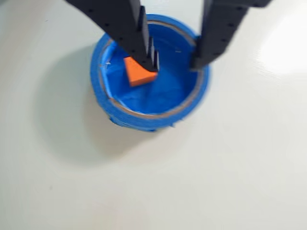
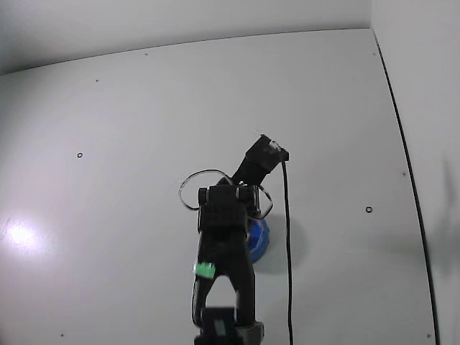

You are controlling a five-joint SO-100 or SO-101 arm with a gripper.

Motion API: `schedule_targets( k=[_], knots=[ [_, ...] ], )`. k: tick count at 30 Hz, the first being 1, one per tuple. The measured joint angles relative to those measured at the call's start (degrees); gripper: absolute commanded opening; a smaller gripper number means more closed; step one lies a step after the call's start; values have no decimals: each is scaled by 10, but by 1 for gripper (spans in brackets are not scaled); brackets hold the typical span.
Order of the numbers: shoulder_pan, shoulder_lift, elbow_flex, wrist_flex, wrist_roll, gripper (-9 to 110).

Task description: Grasp a block and put it in the bin.

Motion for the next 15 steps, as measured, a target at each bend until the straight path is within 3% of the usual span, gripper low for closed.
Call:
schedule_targets(
  k=[11,15],
  knots=[
    [46,270,18,0,322,0],
    [79,310,70,0,386,0]
  ],
)
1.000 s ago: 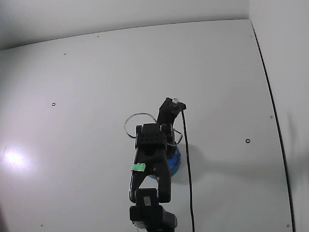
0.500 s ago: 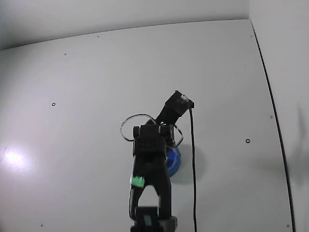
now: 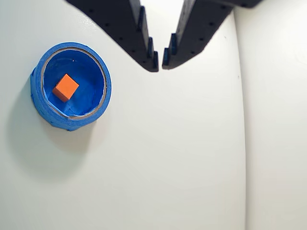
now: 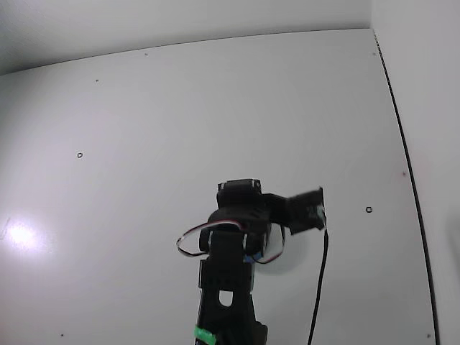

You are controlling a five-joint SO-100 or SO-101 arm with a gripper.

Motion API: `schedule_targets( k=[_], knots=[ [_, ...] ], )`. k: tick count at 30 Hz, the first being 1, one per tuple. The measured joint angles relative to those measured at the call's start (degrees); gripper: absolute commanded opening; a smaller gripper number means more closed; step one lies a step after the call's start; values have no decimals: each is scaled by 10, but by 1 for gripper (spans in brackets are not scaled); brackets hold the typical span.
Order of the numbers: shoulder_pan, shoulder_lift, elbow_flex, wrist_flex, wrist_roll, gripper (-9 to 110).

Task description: Grasp a block and put it in the bin.

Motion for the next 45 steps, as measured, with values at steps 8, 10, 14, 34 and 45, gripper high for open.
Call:
schedule_targets(
  k=[8,10,14,34,45],
  knots=[
    [23,161,147,0,16,0],
    [25,262,184,1,16,0],
    [21,409,232,0,16,0],
    [-235,377,597,0,18,0],
    [-287,377,597,0,25,0]
  ],
)
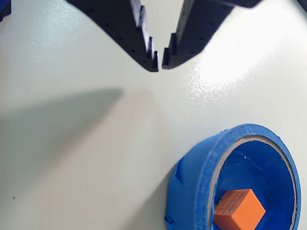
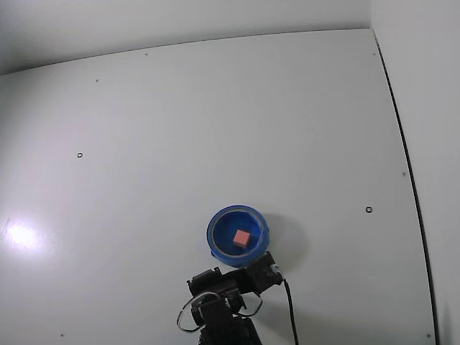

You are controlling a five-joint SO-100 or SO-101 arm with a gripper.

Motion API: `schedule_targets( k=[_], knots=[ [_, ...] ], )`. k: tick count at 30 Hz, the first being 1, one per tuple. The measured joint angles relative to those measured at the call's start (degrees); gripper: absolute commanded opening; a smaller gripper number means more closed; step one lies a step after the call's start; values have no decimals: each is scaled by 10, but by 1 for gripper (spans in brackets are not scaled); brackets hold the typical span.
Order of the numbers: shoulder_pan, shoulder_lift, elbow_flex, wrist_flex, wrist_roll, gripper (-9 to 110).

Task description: Grasp a block and put it in the bin.

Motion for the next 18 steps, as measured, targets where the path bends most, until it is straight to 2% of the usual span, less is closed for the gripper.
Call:
schedule_targets(
  k=[7,18],
  knots=[
    [91,0,0,0,0,0],
    [112,0,0,0,0,0]
  ],
)
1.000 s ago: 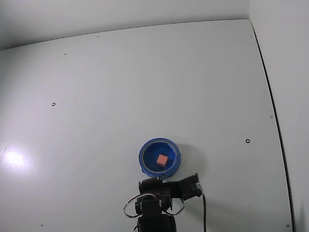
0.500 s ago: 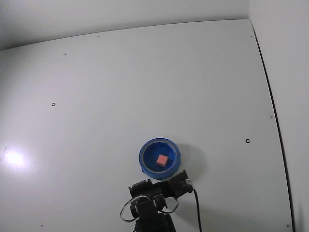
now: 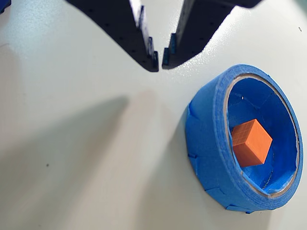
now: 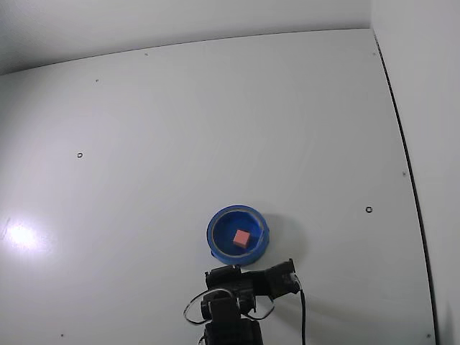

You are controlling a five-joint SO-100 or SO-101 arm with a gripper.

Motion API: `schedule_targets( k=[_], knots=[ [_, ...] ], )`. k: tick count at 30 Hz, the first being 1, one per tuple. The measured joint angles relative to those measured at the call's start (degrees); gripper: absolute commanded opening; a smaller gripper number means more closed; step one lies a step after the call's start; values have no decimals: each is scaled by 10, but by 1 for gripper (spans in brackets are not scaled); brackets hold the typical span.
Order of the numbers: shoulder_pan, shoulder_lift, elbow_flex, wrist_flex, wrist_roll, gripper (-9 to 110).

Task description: Grasp a block and put it in the bin.

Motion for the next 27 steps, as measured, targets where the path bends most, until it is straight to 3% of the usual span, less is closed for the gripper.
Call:
schedule_targets(
  k=[27],
  knots=[
    [15,0,1,0,0,0]
  ],
)
